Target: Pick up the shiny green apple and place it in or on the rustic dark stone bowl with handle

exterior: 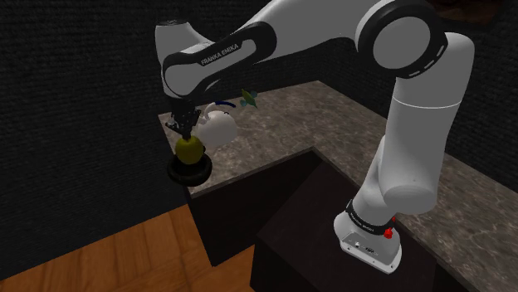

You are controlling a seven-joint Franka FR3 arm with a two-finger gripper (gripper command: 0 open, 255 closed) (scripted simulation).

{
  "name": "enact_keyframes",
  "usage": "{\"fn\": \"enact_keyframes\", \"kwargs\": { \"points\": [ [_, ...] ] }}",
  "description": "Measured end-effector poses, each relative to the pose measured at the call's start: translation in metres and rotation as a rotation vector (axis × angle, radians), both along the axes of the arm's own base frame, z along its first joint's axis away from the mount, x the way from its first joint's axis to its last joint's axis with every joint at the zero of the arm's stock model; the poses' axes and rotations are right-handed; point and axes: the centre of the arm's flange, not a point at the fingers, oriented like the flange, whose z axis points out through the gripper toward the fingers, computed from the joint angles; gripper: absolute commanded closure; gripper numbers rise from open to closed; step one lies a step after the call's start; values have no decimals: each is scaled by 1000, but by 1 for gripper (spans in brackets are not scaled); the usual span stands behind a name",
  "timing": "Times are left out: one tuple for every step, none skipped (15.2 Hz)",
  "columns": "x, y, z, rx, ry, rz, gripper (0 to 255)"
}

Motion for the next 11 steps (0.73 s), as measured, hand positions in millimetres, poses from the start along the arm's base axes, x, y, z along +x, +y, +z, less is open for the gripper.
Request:
{"fn": "enact_keyframes", "kwargs": {
  "points": [
    [0, 0, 0, 0, 0, 0, 0],
    [0, 0, 0, 0, 0, 0, 0],
    [0, 0, 0, 0, 0, 0, 0],
    [0, 0, 0, 0, 0, 0, 0],
    [0, 0, 0, 0, 0, 0, 0],
    [0, 0, 0, 0, 0, 0, 0],
    [0, 0, 6, 0, 0, 0, 0],
    [-1, -1, 17, 0, -1, 0, 0],
    [-2, -2, 28, 0, -1, 0, 0],
    [-2, -3, 39, 1, -2, 0, 0],
    [-2, -2, 45, 1, -1, 0, 0]
  ]
}}
